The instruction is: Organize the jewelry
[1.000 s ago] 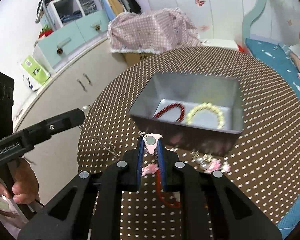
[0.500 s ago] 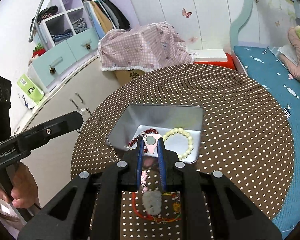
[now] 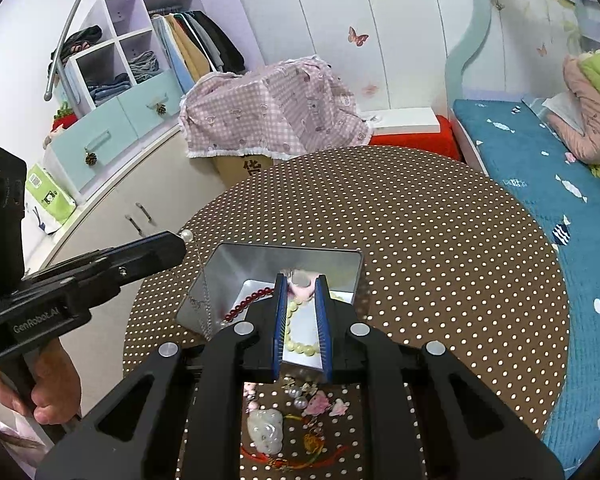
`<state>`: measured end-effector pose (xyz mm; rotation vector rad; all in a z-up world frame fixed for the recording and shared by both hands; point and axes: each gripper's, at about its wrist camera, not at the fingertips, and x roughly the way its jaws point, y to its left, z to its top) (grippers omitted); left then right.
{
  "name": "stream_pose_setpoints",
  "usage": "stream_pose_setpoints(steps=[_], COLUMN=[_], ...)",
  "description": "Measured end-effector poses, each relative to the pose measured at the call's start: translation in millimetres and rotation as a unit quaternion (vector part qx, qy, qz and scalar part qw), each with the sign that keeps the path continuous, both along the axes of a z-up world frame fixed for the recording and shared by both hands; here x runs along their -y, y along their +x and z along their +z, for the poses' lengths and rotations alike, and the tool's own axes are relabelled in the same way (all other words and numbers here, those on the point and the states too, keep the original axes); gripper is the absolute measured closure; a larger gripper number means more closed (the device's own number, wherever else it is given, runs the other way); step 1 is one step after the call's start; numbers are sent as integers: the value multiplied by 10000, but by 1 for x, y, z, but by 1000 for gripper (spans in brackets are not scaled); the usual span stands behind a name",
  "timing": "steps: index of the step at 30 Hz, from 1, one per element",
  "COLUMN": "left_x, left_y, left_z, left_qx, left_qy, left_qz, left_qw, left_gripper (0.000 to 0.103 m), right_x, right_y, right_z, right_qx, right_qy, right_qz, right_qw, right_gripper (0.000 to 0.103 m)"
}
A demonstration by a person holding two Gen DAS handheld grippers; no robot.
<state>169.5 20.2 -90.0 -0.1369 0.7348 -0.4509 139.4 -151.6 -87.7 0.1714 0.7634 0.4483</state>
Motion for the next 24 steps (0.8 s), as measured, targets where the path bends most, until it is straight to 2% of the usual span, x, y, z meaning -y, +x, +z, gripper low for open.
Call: stream_pose_setpoints(steps=[10, 12, 14, 18, 24], left_x=[-2, -8, -14, -24, -37], left_y=[12, 12, 11, 5, -8], left_z=[-21, -24, -26, -25, -26], left_qx=[-239, -310, -333, -302, -332], left_qy=[120, 110, 90, 46, -3], left_qz=[163, 229, 314, 346, 434], left_qw=[9995, 9992, 9989, 9989, 9985], left_gripper=[92, 82, 77, 77, 77], right_x=[-2, 1, 4, 12, 10], right_y=[4, 4, 3, -1, -10], right_z=[-7, -6, -5, -5, -7], right_qx=[-113, -110, -106, -113, -140], right_qy=[-14, -10, -29, -34, -31], right_qz=[28, -21, -122, -257, -225], right_qw=[9999, 9999, 9999, 9996, 9996], right_gripper=[87, 81, 75, 71, 70])
